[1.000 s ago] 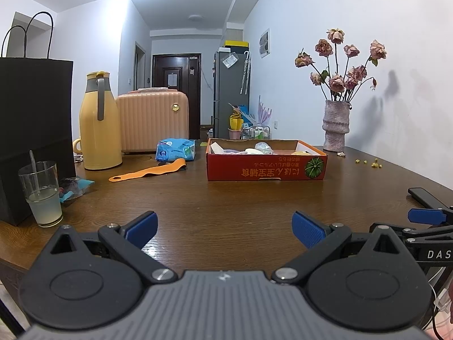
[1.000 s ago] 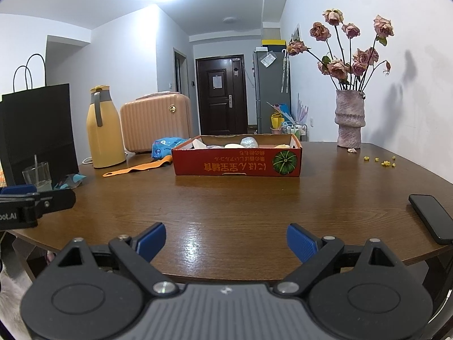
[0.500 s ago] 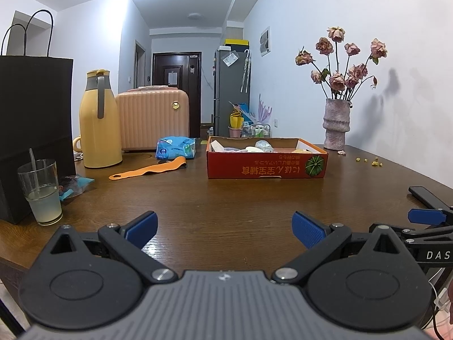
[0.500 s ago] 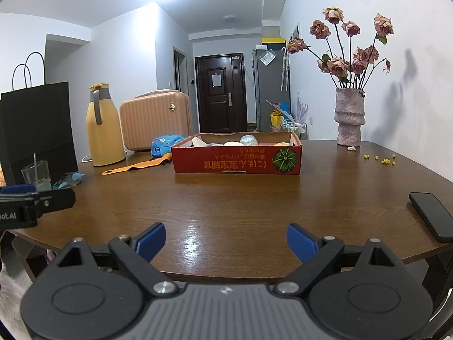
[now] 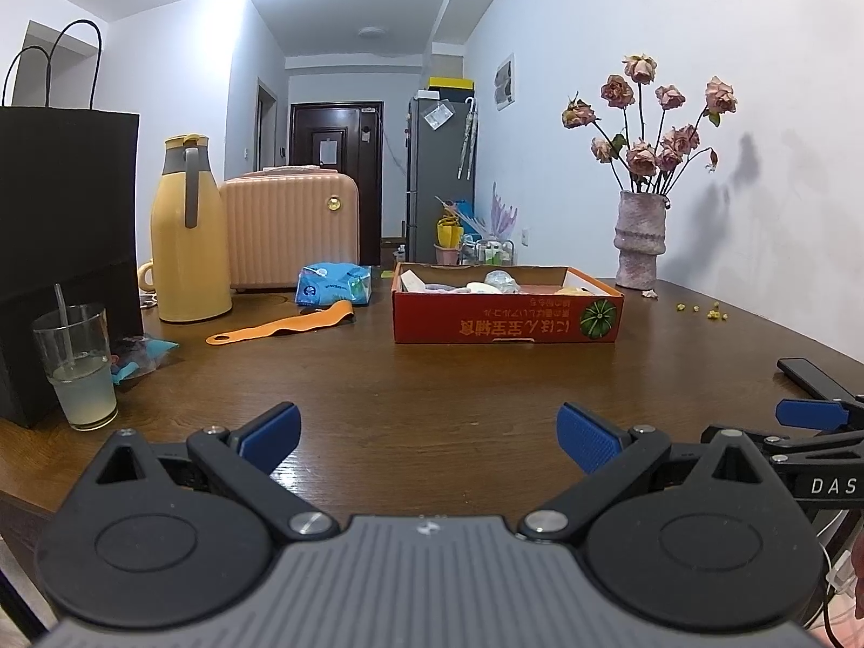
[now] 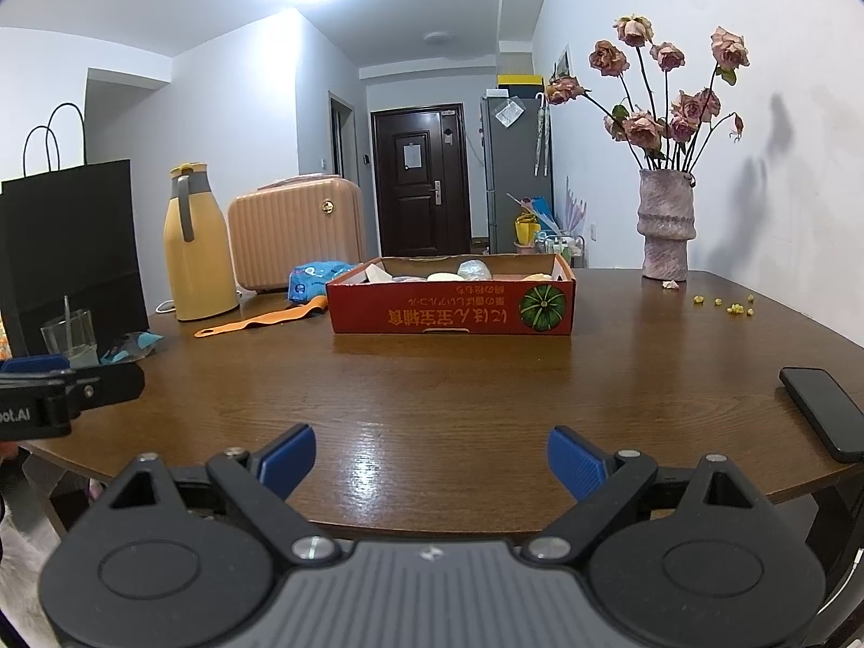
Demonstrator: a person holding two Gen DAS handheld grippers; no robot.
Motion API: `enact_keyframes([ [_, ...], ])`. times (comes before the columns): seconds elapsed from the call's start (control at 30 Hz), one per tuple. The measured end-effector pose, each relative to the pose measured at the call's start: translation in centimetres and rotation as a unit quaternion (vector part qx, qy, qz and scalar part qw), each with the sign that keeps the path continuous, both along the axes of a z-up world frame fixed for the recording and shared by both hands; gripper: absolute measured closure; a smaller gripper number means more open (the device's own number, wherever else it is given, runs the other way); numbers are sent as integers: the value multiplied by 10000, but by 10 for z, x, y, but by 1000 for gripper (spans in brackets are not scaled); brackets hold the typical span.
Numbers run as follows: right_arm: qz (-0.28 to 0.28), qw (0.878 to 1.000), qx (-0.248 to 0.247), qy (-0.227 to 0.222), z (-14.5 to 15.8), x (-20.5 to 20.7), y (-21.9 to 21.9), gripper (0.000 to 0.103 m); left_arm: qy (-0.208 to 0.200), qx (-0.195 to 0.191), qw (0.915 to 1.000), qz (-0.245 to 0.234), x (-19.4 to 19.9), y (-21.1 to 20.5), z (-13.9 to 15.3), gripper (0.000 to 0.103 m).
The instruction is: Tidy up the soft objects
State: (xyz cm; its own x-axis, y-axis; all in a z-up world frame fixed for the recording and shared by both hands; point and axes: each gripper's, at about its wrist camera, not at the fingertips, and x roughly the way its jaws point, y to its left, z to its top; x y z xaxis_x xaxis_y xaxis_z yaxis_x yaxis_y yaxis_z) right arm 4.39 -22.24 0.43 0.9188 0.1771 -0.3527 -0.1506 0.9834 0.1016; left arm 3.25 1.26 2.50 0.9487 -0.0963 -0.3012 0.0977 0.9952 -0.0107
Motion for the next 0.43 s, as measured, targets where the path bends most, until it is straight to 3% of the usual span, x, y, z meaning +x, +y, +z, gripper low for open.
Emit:
enact_keyframes([
  [0.43, 1, 10000, 2, 0, 0, 0, 0, 10, 2, -11, 10000, -61, -2, -1, 0, 0],
])
